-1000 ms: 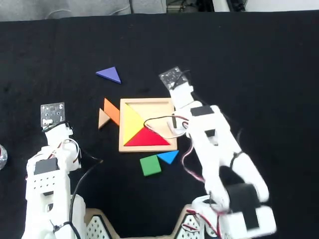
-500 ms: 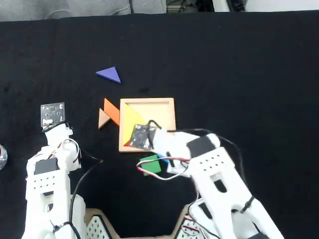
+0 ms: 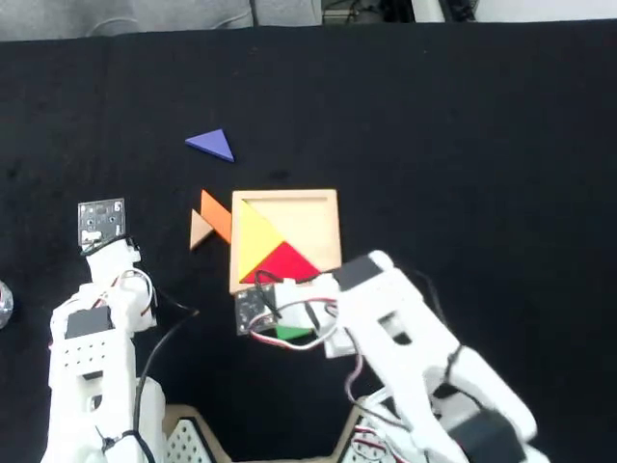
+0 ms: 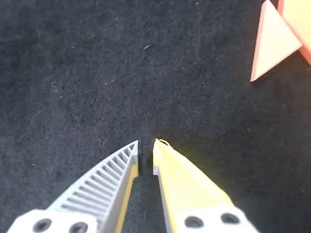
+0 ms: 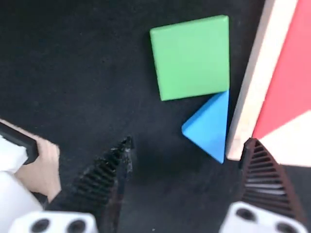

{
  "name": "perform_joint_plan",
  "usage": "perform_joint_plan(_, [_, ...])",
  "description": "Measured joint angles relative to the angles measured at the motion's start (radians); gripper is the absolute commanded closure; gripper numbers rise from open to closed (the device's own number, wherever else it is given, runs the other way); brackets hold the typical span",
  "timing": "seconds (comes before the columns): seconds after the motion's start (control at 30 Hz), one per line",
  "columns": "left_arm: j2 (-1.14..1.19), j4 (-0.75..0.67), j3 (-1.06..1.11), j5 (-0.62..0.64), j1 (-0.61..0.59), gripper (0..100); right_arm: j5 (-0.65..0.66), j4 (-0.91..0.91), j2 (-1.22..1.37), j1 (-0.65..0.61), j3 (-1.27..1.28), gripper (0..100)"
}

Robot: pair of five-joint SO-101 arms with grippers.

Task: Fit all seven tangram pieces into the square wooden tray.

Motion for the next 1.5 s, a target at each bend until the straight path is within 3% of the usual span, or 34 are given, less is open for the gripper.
perform_joint_plan(0.4, [0.000, 0.000, 0.000, 0.000, 0.000, 93, 0.046, -0.015, 0.222, 0.003, -0.121, 65.6])
perform_joint_plan(0.87, [0.000, 0.000, 0.003, 0.000, 0.000, 93, 0.054, 0.031, 0.218, 0.003, -0.124, 65.6])
perform_joint_plan(1.5, [0.000, 0.000, 0.003, 0.000, 0.000, 93, 0.055, 0.072, 0.028, 0.002, -0.029, 65.6])
